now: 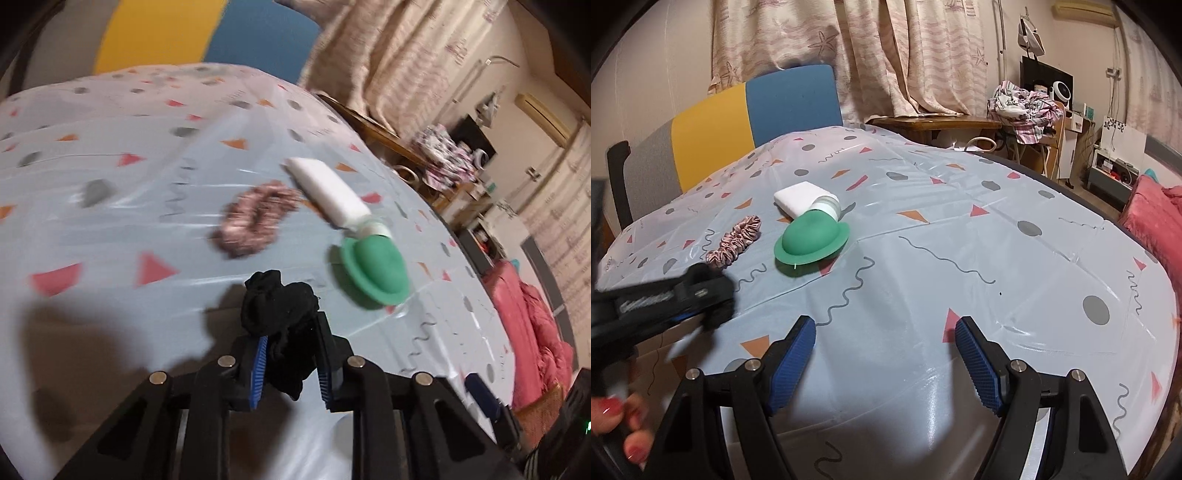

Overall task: Organize soft objects
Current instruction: 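Grasp the green-capped white bottle with the right tool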

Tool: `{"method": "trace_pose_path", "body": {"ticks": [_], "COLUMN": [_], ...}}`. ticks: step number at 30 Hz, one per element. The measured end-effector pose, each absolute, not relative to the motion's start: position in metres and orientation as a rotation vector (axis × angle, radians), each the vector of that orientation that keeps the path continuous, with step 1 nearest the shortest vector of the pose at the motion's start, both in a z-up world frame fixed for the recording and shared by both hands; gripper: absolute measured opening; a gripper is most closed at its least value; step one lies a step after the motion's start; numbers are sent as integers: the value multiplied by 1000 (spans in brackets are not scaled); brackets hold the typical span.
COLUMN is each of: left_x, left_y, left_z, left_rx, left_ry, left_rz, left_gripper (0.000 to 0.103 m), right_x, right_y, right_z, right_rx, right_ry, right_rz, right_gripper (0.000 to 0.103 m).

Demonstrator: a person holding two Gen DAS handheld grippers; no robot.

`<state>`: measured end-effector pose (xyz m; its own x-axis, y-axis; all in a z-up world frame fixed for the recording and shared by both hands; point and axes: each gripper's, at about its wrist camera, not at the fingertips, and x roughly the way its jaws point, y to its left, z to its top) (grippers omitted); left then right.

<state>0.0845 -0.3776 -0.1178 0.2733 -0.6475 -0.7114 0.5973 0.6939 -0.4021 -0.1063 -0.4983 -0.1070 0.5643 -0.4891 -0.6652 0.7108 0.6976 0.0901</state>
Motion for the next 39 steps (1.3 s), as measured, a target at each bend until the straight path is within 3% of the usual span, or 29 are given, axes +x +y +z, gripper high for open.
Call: {"method": "trace_pose_path", "body": {"ticks": [14, 16, 19, 28, 39], "left_x": [79, 79, 79, 81, 82], "left_y": [-338, -337, -336, -333, -331], "left_z": [-128, -128, -129, -132, -134], "left_rx": [-153, -163, -173, -200, -220], "left_ry": [998, 1000, 1002, 1003, 1005], "left_rz": [-868, -870, -875, -888, -897], "left_gripper": [22, 22, 22, 22, 22], "right_x": [-81, -62, -28, 30, 50], "right_y": [-505, -510, -517, -549, -549], "right_z": [-87, -71, -61, -96, -117], "right_rx": [396, 370, 326, 349, 322], "right_ry": [708, 699, 718, 819, 859], "right_rz": [-615, -599, -583, -593, -552], "right_gripper": [79, 87, 88, 88, 61]}}
